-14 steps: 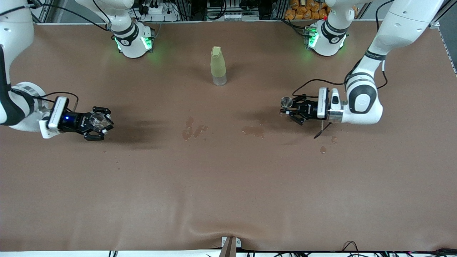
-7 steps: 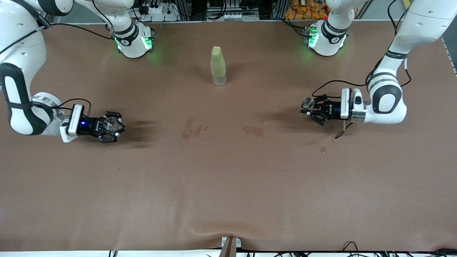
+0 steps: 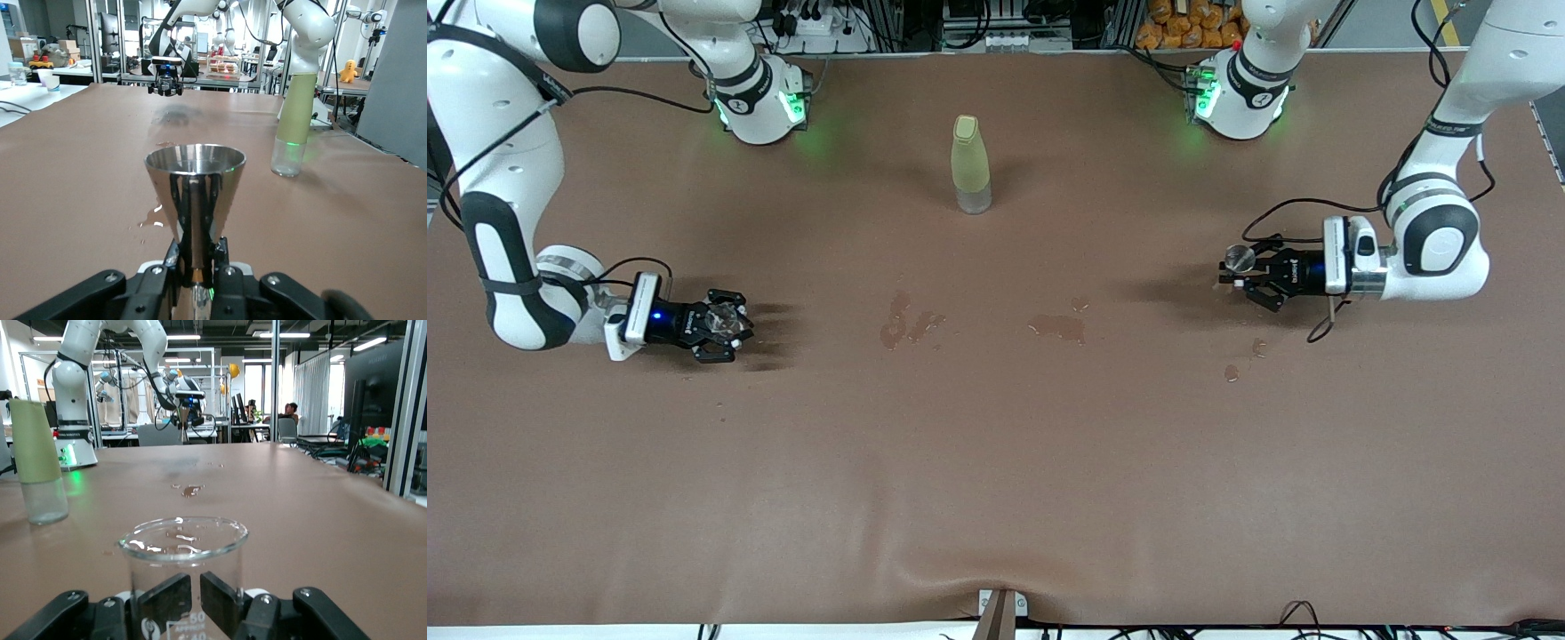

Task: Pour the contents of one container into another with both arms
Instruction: 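Lower the beaker with the right gripper while the left gripper lowers the jigger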

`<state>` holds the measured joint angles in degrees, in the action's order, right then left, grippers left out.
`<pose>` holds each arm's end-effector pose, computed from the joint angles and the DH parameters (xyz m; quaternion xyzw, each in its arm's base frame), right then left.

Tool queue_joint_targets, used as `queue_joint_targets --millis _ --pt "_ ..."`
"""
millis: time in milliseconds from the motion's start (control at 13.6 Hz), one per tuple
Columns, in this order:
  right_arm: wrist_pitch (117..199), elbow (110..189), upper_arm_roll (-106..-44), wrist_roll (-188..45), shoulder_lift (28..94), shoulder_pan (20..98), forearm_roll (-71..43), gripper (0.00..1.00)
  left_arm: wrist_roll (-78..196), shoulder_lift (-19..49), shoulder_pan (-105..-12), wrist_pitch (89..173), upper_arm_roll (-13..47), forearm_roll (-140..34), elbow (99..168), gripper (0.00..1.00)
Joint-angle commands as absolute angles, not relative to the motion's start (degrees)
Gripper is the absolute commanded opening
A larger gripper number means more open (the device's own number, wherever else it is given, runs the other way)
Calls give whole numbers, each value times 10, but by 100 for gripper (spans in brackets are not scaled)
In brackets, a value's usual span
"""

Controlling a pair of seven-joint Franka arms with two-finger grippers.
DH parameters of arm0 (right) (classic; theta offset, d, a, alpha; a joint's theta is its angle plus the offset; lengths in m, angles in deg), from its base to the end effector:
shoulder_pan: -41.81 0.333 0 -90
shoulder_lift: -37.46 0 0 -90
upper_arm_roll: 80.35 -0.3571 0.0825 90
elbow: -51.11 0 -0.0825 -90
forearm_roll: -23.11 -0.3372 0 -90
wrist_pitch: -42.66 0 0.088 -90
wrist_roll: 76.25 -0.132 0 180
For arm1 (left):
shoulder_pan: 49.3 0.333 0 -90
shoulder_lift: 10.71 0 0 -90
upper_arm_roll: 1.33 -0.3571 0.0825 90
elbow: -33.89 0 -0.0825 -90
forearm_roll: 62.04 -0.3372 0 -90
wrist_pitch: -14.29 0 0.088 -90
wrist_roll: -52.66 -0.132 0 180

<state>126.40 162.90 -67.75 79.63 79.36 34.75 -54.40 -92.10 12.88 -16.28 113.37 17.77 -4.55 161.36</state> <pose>0.5415 -0.0380 0.1867 -0.5447 -0.5237 -0.4735 0.4527 0.4651 0.0169 0.2702 0.5502 -0.5851 0.3731 0.4644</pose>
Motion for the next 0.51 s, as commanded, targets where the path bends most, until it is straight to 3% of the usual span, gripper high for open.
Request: queue_joint_targets --millis 0,440 --pt "1279 1607 -682 829 826 347 -543 0 -925 135 -129 1119 182 -69 1605 0" --pt "1325 1578 -695 843 869 347 -548 0 -926 167 -91 1119 178 -76 1594 0"
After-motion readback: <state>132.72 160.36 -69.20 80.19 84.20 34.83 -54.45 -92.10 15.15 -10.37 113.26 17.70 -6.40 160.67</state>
